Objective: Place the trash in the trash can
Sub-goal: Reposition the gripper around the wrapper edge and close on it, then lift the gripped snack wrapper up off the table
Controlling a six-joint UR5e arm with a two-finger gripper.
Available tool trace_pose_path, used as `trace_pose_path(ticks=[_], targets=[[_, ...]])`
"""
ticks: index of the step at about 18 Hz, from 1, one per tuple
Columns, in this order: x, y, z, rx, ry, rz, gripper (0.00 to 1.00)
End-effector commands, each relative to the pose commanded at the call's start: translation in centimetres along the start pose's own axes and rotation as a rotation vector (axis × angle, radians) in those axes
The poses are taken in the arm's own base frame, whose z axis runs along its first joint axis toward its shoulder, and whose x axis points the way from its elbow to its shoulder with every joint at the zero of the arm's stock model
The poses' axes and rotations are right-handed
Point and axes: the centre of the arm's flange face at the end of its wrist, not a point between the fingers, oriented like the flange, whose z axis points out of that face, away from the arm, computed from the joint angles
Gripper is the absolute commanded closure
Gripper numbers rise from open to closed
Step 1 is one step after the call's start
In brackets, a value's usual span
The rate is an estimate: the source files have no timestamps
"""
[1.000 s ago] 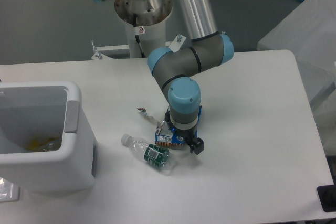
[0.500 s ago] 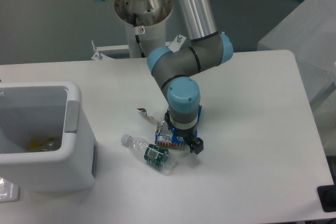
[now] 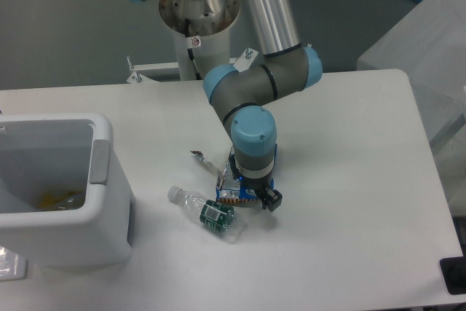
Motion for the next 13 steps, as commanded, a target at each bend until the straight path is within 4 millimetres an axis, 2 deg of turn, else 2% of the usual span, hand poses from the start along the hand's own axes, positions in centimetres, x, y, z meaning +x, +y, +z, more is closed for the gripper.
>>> trace_pose_path(ticks=[3, 7, 9, 13], targets=[[0.0, -0.1, -0.2, 0.001, -0.003, -0.019, 0.64], [0.0, -0.6, -1.1, 0.011, -0.018, -0.012, 0.79], [0.0, -0.6, -1.2, 0.011, -0.018, -0.012, 0.9], [-0.1, -0.5, -2.1, 0.024, -0.03, -0.012, 0.91]])
